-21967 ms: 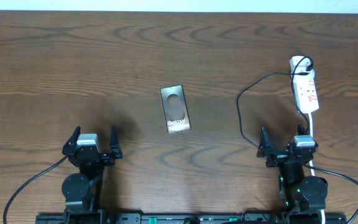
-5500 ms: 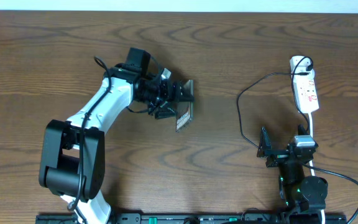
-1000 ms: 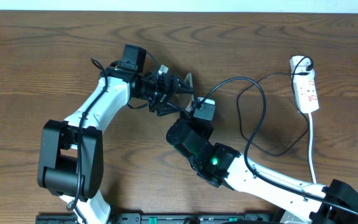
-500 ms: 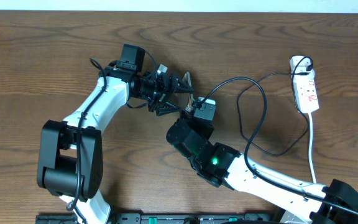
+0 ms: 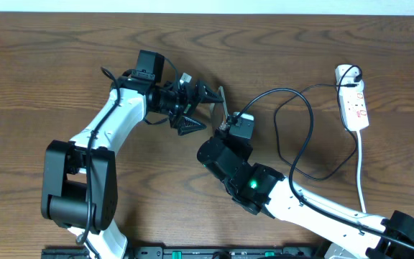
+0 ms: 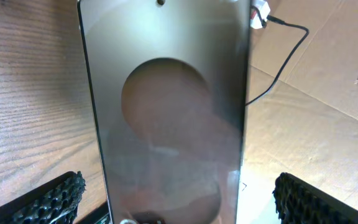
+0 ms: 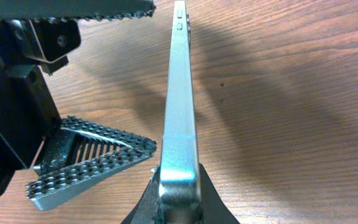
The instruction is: Plug charger to phone and switch on socket
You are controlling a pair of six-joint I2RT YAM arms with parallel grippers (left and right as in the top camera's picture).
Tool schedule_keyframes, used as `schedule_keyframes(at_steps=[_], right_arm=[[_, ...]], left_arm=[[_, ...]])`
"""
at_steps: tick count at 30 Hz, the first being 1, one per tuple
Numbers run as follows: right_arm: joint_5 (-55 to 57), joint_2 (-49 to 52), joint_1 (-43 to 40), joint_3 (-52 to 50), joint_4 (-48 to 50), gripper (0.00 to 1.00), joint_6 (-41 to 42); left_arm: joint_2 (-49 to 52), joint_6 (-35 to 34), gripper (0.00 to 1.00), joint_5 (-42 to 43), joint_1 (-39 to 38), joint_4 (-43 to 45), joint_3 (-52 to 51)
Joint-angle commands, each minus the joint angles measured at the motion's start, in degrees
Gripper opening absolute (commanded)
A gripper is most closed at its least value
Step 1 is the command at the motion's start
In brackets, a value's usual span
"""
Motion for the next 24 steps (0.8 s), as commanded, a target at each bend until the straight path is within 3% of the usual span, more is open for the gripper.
schedule_keyframes(at_steps=[1, 5, 7, 10, 14, 17, 24], right_arm=[[1.79, -3.02, -0.92, 0.85, -1.68, 0.01, -0.61], [-0.66, -8.63, -3.8, 0.85, -8.63, 0.01, 1.53], [-2.38, -12.66, -6.05, 0.85, -13.7, 0.01, 5.49], [-5.14, -18.05, -9.92, 0.7, -18.32, 0.01, 9.62], [-12.13, -20.09, -13.42, -0.96, -16.11, 0.01, 16.76], [-16.81, -18.69, -13.84, -5.53, -6.1, 0.01, 22.4], [-34.75, -7.78, -13.7, -20.52, 43.34, 0.01, 26.4]], left_arm=[[-1.68, 1.7, 0.98, 1.14, 3.06, 0.04, 0.66], [-2.62, 7.63, 0.98, 1.05, 8.44, -3.19, 0.66], [-4.22, 13.99, 0.98, -0.48, 11.67, -8.15, 0.66], [-7.93, 19.93, 0.98, -10.27, 16.24, -17.84, 0.66], [-14.84, 23.96, 0.98, -22.75, 21.97, -28.7, 0.66], [-20.26, 25.73, 0.98, -23.58, 25.07, -32.7, 0.66], [-28.68, 25.64, 0.98, -23.5, 27.56, -36.92, 0.63]])
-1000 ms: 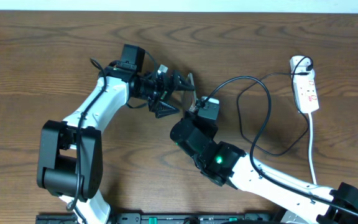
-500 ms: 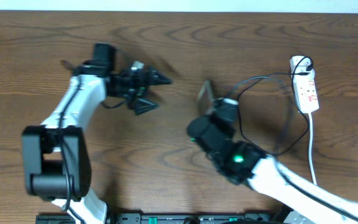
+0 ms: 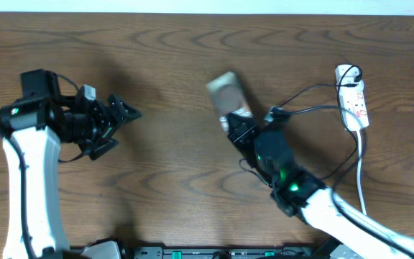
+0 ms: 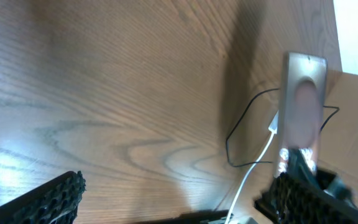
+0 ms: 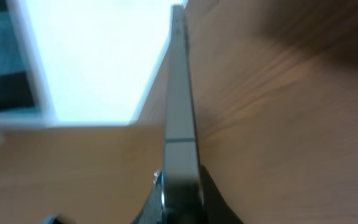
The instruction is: Plug charger to phone and switch on socket
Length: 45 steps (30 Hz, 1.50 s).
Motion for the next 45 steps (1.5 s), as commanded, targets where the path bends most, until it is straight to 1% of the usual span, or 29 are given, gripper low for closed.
schedule_keyframes(at_steps=[1, 3, 4, 7, 9, 12, 14, 17, 22, 26, 32, 39, 43, 45], right_arm=[[-12.35, 5.25, 0.11, -5.05, 16.31, 0.01, 3.41], [-15.45, 8.74, 0.11, -6.73, 24.46, 0.01, 4.48], [-17.92, 11.19, 0.11, -7.26, 28.57, 0.01, 6.51], [-21.53, 15.87, 0.15, -7.37, 34.77, 0.01, 10.67], [-22.05, 18.88, 0.5, -7.37, 39.74, 0.01, 14.78], [-21.97, 21.51, 1.27, -7.34, 45.9, 0.01, 20.2], [-21.94, 22.45, 1.64, -7.34, 49.05, 0.01, 22.73], [-22.01, 22.71, 2.14, -7.37, 50.01, 0.01, 25.94], [-21.94, 22.69, 3.82, -7.34, 50.4, 0.01, 36.0], [-19.69, 22.69, 5.11, -7.34, 54.14, 0.01, 36.72], [-16.33, 22.69, 6.51, -7.34, 58.14, 0.01, 36.72], [-16.37, 22.69, 6.51, -7.34, 58.01, 0.01, 36.72], [-16.37, 22.69, 6.51, -7.34, 58.27, 0.01, 36.72], [-16.41, 22.69, 6.51, -7.34, 58.55, 0.02, 36.7]], left_arm=[[-2.27, 1.92, 0.98, -1.49, 0.31, -1.4, 0.59], [-2.56, 1.95, 0.98, -0.55, 0.17, -1.68, 0.39], [-2.49, 1.92, 0.98, 0.48, 0.02, -1.55, 0.15], [-1.9, 0.42, 0.98, 4.35, -0.46, -0.96, -0.7], [-1.57, -1.09, 0.98, 6.49, -1.14, 0.37, -1.62], [-1.49, -5.79, 0.98, 6.64, -2.82, 3.85, -3.67], [-1.46, -10.14, 0.98, 6.64, -4.13, 6.25, -5.14], [-1.46, -15.72, 0.98, 6.62, -6.67, 10.32, -6.84], [-1.46, -20.68, 0.98, 5.05, -11.17, 15.65, -7.98], [-1.46, -24.37, 0.99, 1.16, -15.52, 17.88, -8.02], [-1.46, -28.87, 1.0, -4.22, -19.71, 18.16, -8.02], [-1.46, -37.13, 0.87, -4.74, -20.35, 21.66, -8.02], [-1.46, -39.3, 0.75, -4.74, -20.39, 22.16, -8.02], [-1.46, -39.28, 0.73, -4.79, -20.85, 23.17, -8.09]])
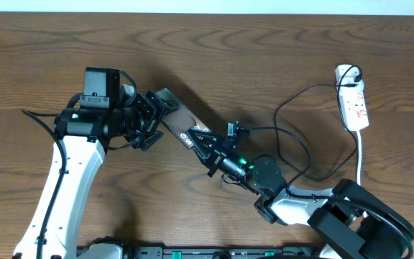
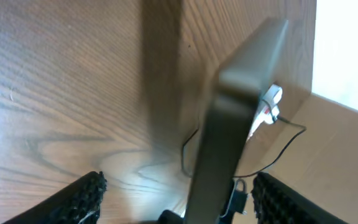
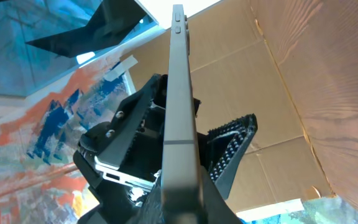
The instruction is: Plug charger to phone and switch on socket
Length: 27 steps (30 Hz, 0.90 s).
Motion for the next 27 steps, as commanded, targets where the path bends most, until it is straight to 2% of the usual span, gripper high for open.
schedule_keyframes(at_steps=[1, 4, 12, 16, 21, 27], right_arm=[[1.01, -0.55, 0.57, 0.52, 1.64, 0.02, 0.52], [1.11, -0.55, 1.33, 0.52, 1.77, 0.01, 0.55], [2.21, -0.55, 2.29, 0.52, 3.48, 0.02, 0.55], [2.75, -0.55, 2.34, 0.55, 4.9, 0.02, 0.55], [2.75, -0.55, 2.34, 0.55, 4.79, 0.02, 0.55], [2.75, -0.55, 2.34, 0.55, 4.79, 0.09, 0.52]], left_arm=[[0.15, -2.51, 0.68, -0.76, -0.94, 1.53, -0.5], [0.15, -2.54, 0.63, -0.76, -2.49, 3.8, -0.55], [0.15, -2.78, 0.62, -0.76, -5.75, 7.65, -0.55], [0.15, -3.8, 0.51, -0.76, -5.73, 7.65, -0.55], [0.15, -9.51, 0.33, -0.74, -5.73, 7.67, -0.55], [0.15, -15.3, 0.28, -0.76, -5.73, 7.69, -0.55]])
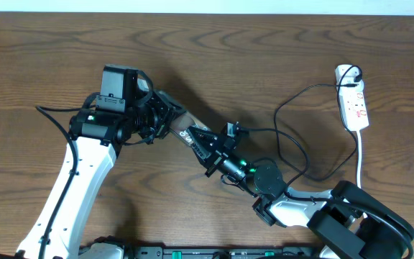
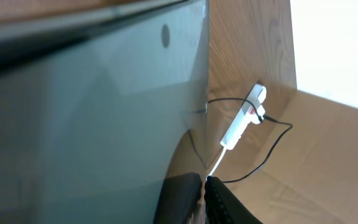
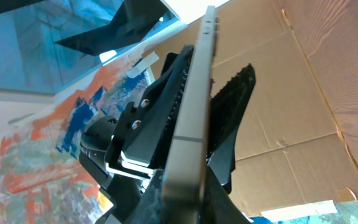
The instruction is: Plug charger to phone and switch on socket
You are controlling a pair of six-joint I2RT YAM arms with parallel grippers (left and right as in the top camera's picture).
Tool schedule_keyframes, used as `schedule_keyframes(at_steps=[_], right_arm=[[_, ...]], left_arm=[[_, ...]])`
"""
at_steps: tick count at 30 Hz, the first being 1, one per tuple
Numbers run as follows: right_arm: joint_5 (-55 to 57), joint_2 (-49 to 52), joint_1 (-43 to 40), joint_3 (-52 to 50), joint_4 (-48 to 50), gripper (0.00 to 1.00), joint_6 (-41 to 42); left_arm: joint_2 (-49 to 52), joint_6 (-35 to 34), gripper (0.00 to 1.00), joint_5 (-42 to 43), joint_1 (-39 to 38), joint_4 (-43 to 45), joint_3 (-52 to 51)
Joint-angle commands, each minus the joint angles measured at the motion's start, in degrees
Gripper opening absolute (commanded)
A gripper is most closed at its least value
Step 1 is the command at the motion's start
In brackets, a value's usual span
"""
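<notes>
The phone point(image 1: 180, 124) is held off the table, slanting between both arms. My right gripper point(image 1: 201, 142) is shut on its lower end; in the right wrist view the phone point(image 3: 194, 112) stands edge-on out of that gripper point(image 3: 182, 199). My left gripper point(image 1: 165, 116) is shut on its upper end, one finger point(image 3: 232, 106) against each face. In the left wrist view the phone point(image 2: 92, 106) fills the left side, beside that gripper point(image 2: 204, 196). The white socket strip point(image 1: 355, 101) lies far right. Its black charger cable point(image 1: 304, 101) loops toward the right arm, its free end hidden.
A white plug point(image 1: 346, 72) sits in the top of the strip, and a white lead point(image 1: 361, 165) runs from the strip down the right side. The strip point(image 2: 244, 118) also shows in the left wrist view. Brown wooden table point(image 1: 49, 57) all round.
My left gripper, open beside the phone's upper end 0.9 s ago, has moved slightly right and is now shut on that end. My right gripper keeps its hold.
First my right gripper held the phone upright at mid-table with the open left gripper around it. Then the left arm was far left and the phone raised. Later the phone slanted toward the left gripper, open at its top. Now both hold it.
</notes>
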Motion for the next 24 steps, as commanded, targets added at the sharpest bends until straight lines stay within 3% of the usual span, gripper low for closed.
schedule_keyframes(at_steps=[1, 7, 18, 24], right_arm=[[-0.63, -0.42, 0.59, 0.48, 0.52, 0.09, -2.23], [-0.63, -0.42, 0.59, 0.48, 0.5, 0.11, -2.25], [-0.63, -0.42, 0.59, 0.48, 0.46, 0.18, -2.23], [-0.66, -0.42, 0.59, 0.48, 0.48, 0.26, -2.25]], left_arm=[[0.13, -10.99, 0.25, 1.81, 0.04, 0.28, 0.26], [0.13, -19.98, 0.08, 1.86, 0.04, 0.59, 0.26], [0.13, -21.66, 0.08, 1.97, 0.04, 4.61, 0.26], [0.13, -21.16, 0.07, 1.95, 0.04, 6.75, 0.26]])
